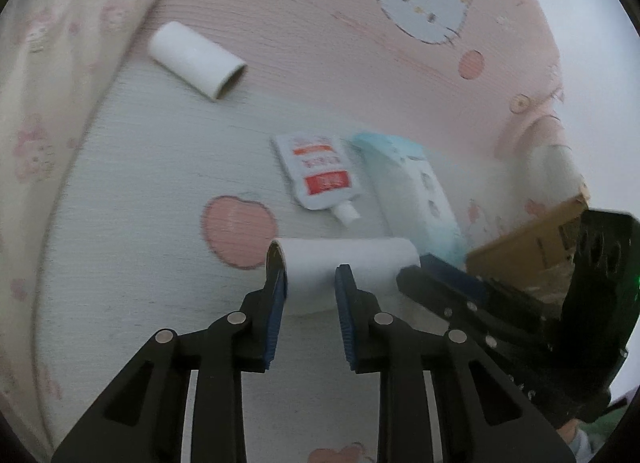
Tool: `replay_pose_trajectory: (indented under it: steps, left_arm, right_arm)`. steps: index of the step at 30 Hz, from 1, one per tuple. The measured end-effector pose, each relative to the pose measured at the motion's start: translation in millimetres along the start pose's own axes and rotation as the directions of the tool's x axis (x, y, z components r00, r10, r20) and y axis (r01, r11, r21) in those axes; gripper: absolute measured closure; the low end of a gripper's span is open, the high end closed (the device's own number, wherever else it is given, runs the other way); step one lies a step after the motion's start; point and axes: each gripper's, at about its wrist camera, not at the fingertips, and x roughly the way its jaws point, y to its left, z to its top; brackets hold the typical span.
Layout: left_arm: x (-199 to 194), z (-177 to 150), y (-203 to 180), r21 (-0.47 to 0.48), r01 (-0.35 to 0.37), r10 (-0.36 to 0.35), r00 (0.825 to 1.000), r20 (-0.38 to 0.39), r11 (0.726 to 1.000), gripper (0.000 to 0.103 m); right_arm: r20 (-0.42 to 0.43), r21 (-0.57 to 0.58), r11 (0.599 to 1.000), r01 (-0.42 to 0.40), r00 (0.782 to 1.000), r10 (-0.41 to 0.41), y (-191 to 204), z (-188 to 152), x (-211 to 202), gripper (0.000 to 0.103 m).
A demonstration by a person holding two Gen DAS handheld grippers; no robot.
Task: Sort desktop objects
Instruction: 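Lift the white roll and hold it level with the left tool, then turn the held white roll upright between both tools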
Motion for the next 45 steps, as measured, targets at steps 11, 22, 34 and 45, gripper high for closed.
replay_pose_trajectory:
  steps: [11, 22, 34, 45]
  left_arm:
    - [29.6, 5.4, -31.5, 0.134, -0.071, 0.073, 0.997, -0.008, 0.989, 0.076]
    - [-3.1, -7.0, -25.3, 0.024, -0.053, 0.052, 0.997, 0.059, 0.998, 0.085]
    - [25.1, -21.1, -11.5, -0.105, 0.026, -0.035, 0.996, -0.079, 0.994, 0.093]
    - [36.3, -12.1, 24.1, -0.35, 0.157, -0.177, 0.984, -0.024, 0.923, 0.05]
  right_arm:
    - [-0.093, 0.009, 0.999, 0.036, 0.995, -0.035, -14.3, -25.6, -12.5, 0.079]
    - [-0.021, -0.089, 0.976, 0.197, 0.98, -0.199, -10.5, -7.5, -20.6, 0.087]
    - [-0.111, -0.205, 0.958, 0.2, 0.968, -0.225, -7.9, -1.0, 5.3, 0.092]
    - [-0.204, -0.126, 0.991, 0.041, 0.977, -0.066, -7.8, -4.0, 5.5, 0.092]
